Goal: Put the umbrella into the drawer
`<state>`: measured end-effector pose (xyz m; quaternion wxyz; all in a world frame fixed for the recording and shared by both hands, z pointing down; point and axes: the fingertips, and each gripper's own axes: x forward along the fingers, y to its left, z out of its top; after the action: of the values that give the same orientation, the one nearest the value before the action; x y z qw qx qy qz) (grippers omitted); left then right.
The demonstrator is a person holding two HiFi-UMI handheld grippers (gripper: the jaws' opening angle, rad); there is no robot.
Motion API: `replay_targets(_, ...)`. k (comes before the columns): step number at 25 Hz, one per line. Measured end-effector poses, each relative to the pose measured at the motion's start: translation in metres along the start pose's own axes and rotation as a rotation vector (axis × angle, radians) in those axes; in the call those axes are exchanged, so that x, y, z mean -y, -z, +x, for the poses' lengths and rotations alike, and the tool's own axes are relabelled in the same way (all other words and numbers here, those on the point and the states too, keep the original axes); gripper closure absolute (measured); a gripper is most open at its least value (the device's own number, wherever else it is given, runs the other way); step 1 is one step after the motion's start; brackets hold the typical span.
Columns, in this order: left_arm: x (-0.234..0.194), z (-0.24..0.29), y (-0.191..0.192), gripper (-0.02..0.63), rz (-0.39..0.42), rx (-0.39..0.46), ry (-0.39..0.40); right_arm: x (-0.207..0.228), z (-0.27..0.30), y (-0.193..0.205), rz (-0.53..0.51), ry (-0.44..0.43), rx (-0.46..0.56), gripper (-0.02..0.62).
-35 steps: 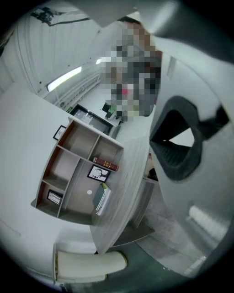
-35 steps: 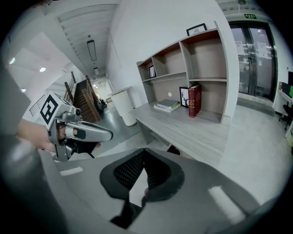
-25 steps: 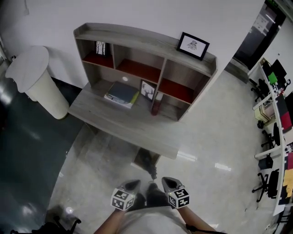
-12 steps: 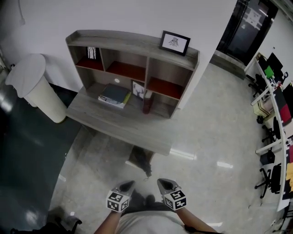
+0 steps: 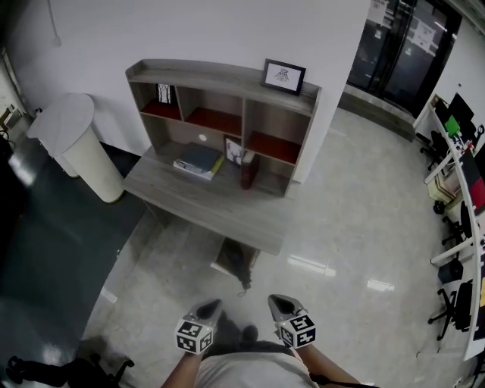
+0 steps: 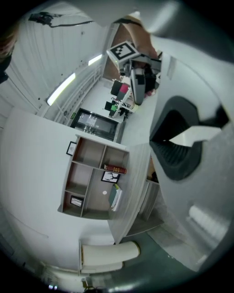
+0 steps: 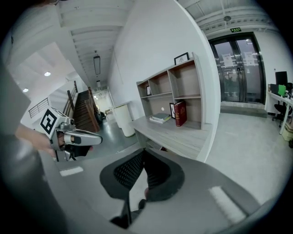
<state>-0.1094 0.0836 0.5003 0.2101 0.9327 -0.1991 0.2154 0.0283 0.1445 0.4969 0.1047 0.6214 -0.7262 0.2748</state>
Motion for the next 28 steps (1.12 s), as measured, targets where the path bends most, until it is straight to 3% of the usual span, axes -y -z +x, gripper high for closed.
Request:
replay_targets(4, 0.011, -0.022, 0.002, 0.603, -0.030, 0.033, -0.023, 0.000, -0.024, -0.003, -0.019, 0.021, 0.063, 0.591)
replay_targets(11, 0.011, -0.049, 0.001, 0.603, 0.000, 0.095, -0.094, -0.013, -0.037, 0.000, -0.035, 0.019, 0.082, 0.591)
replay_targets(28, -0.023, -0.102, -0.004, 0.603, -0.022, 0.133, -0.073, -0.059, -0.042, -0.012, -0.041, 0.089, 0.097, 0.591)
